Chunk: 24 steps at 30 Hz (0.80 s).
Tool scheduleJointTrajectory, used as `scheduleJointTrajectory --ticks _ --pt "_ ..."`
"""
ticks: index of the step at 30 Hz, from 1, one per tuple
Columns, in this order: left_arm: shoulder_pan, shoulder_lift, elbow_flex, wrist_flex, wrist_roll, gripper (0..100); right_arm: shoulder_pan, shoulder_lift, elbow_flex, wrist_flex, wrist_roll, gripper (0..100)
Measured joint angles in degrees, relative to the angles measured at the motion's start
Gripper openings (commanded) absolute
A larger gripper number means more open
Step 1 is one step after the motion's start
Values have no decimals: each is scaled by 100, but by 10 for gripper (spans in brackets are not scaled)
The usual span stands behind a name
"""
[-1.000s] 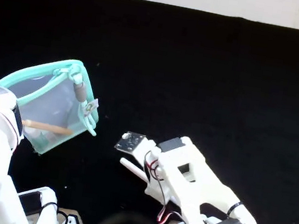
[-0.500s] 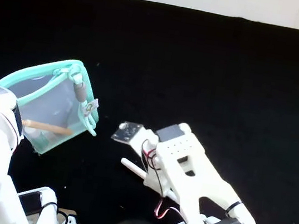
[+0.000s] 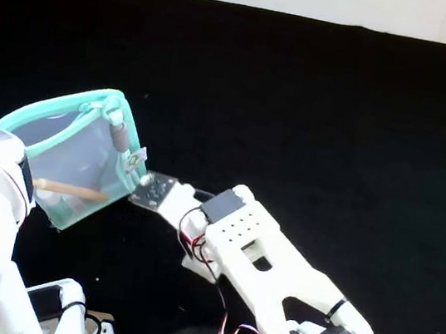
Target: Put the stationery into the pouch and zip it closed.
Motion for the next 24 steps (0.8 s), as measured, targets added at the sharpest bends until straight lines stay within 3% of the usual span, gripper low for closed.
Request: scheduleJointTrajectory --ticks 24 --pt "0 0 0 0 0 6 -26 9 510 -1292 -448 185"
